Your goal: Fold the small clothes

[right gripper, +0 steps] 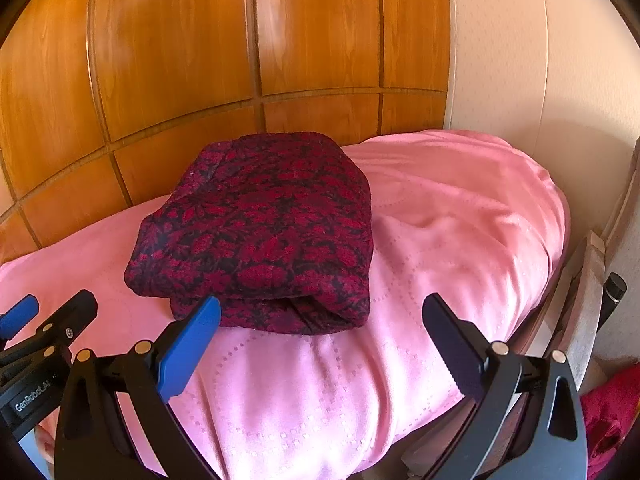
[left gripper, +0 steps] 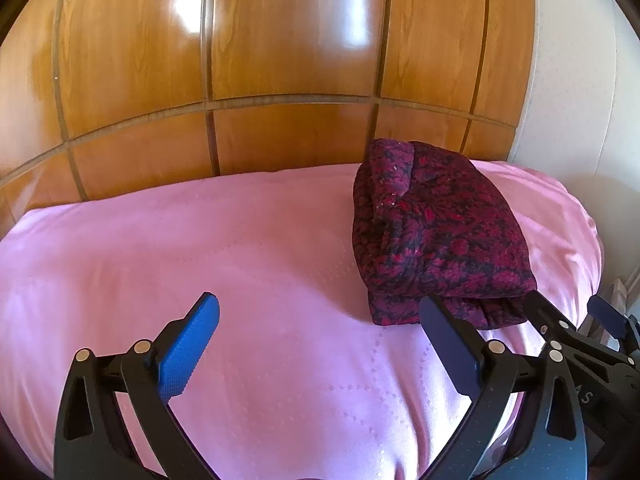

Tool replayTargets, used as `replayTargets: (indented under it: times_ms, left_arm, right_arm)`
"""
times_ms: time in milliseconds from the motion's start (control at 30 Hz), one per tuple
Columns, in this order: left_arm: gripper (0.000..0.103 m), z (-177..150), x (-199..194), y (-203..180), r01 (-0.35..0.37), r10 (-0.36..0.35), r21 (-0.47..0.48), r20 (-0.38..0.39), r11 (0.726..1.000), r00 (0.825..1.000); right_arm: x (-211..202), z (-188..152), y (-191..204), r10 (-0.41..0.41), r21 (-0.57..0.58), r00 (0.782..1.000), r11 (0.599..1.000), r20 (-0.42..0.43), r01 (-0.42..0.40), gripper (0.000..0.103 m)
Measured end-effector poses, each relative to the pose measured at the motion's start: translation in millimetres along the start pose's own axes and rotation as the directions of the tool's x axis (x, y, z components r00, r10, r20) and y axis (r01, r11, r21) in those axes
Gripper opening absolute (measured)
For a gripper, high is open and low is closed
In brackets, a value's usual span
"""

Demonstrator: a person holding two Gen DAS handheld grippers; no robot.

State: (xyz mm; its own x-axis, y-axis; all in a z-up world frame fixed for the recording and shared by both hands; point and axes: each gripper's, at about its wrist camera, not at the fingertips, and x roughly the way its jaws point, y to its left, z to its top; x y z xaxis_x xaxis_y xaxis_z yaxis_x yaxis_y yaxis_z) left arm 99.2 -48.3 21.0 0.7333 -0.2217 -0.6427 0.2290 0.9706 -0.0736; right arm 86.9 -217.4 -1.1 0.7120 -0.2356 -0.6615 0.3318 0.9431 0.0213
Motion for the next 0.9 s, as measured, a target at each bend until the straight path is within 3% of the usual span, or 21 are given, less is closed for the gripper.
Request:
replayTargets:
  times_ms: [800, 900]
  left_arm:
    - [0.099, 0.9, -11.6, -1.7, -0.028, 0.028, -0.022, 0.035, 0.999, 0.999]
    - [0.099, 2.1, -7.5, 1.6, -0.018, 0.018, -0.033, 0.013, 0.999, 1.0]
  right_arm:
    - [-6.4, -9.0, 14.8, -0.007, 0.005, 1.0, 1.0, 0.0, 0.007, 0.101]
    - [-6.9, -10.4, 16.4, -0.007, -0.001, 1.0, 1.0, 0.0, 0.007, 0.101]
